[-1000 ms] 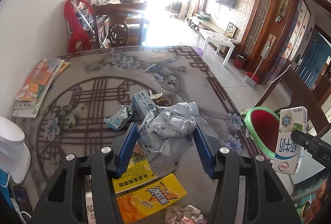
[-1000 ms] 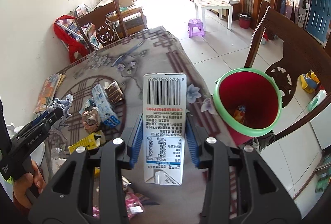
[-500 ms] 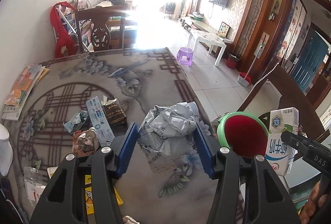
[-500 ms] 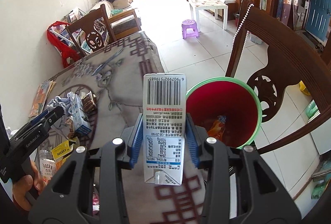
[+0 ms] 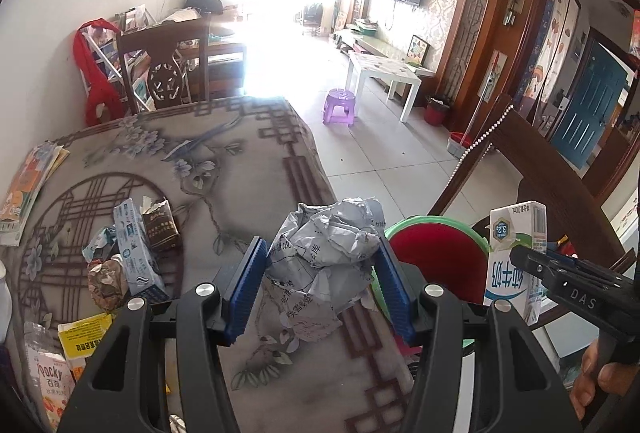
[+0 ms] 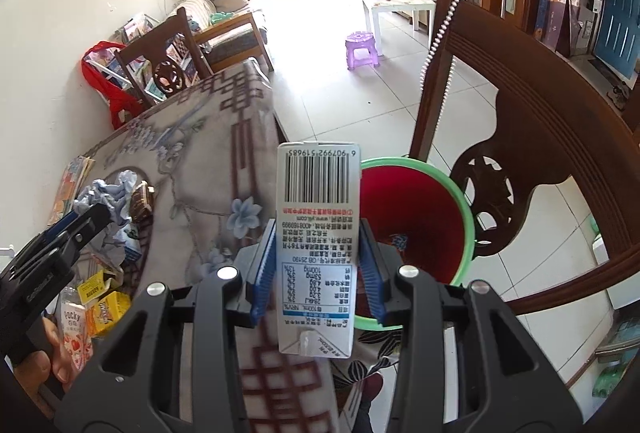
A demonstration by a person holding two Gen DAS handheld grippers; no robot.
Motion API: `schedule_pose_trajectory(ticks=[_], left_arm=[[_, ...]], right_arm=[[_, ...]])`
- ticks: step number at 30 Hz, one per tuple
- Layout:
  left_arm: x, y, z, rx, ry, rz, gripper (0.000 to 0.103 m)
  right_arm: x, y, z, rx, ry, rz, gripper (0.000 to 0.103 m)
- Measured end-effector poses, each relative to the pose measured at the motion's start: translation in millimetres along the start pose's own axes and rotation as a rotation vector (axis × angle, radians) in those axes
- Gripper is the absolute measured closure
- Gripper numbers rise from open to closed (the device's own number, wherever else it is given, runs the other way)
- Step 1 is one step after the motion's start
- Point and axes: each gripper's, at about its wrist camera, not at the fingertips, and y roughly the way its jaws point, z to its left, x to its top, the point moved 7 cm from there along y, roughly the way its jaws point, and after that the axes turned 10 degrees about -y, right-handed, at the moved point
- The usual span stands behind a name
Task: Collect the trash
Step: 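Carry the carton and paper over the red bin and open both tools, then move both open tools back over the table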
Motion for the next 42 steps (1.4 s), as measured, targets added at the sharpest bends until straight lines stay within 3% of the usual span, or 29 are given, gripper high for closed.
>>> schedule_pose_trajectory(ticks=[5, 7, 8, 9, 22, 25, 26, 29, 32, 42], left_arm=[[-6, 12, -15, -0.004, 0.004, 0.031, 0.05], [-8, 16, -20, -0.007, 0.015, 0.035, 0.05], [-10, 19, -23, -0.009, 0.024, 0.037, 0.05], [-12, 23, -27, -0.009, 0.037, 0.045, 0.05], [-36, 77, -111, -0.138, 0.181, 0.165, 0.049], [-36, 81, -130, -0.176, 0.213, 0.165, 0.04], [-36, 82, -135, -0.176, 0.223, 0.163, 0.024], [-34, 75, -141, -0.184, 0.253, 0.121, 0.021], [-36, 68, -134, -0.157, 0.264, 0.115, 0.021], [-39, 35, -50, -0.044, 0.101, 0.087, 0.022]], right_arm=[[0, 22, -25, -0.006, 0.009, 0.036, 0.065], [1, 29, -33, -0.008, 0.017, 0.045, 0.044], [1, 32, -39, -0.025, 0.025, 0.048, 0.022], [1, 33, -45, -0.043, 0.037, 0.037, 0.02], [-8, 16, -103, -0.166, 0.104, 0.019, 0.02], [-10, 11, -113, -0.188, 0.115, 0.018, 0.02], [-11, 9, -115, -0.196, 0.116, 0.017, 0.02], [-13, 6, -120, -0.217, 0.119, 0.018, 0.02], [-15, 1, -119, -0.219, 0.127, 0.012, 0.02], [-21, -6, -89, -0.195, 0.088, 0.013, 0.015]])
